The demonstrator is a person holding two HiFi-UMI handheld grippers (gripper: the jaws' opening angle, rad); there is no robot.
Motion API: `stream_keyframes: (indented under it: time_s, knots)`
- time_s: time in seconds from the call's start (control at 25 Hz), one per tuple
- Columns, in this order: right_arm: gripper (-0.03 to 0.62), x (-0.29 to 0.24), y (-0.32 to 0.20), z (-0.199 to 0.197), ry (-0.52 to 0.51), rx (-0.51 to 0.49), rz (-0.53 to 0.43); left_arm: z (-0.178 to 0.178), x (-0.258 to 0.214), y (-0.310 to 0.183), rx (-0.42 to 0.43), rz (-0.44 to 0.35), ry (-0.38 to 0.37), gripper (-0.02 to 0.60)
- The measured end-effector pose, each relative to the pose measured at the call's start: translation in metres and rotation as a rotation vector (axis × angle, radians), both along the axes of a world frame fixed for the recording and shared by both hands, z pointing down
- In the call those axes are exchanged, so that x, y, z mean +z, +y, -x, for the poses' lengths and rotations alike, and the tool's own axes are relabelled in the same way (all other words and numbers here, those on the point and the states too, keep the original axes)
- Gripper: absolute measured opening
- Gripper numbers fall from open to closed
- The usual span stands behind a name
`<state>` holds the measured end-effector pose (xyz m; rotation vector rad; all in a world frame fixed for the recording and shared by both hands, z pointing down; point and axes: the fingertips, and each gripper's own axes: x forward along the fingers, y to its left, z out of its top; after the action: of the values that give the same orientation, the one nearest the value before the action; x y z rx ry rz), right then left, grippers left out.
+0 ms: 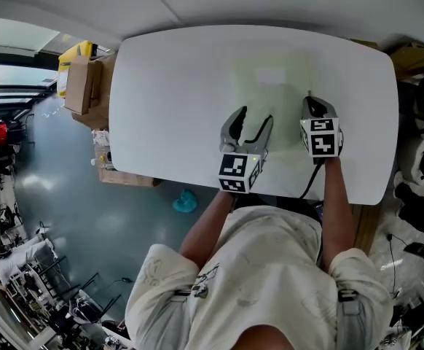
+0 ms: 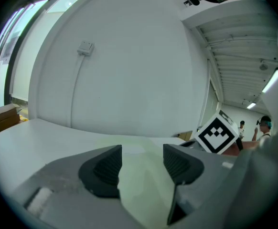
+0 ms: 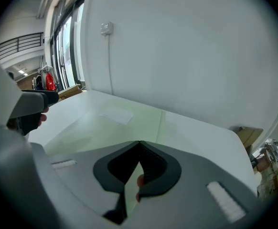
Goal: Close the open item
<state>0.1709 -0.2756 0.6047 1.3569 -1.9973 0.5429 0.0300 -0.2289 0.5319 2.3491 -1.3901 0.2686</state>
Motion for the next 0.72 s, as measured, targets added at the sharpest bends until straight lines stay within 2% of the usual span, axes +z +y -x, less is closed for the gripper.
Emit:
stream_keyframes:
  time_s: [0.32, 0.72]
  knots:
    - [0.003, -0.046, 0.023, 0.007, -0.009, 0.009, -0.096, 0.008, -0.028, 0.004, -0.02, -0.07, 0.0, 0.279]
    - [0.003, -0.14, 0.053, 0.021, -0.088, 0.008, -0.309, 0.021, -0.08, 0.012, -0.048, -0.204, -0.058, 0.276]
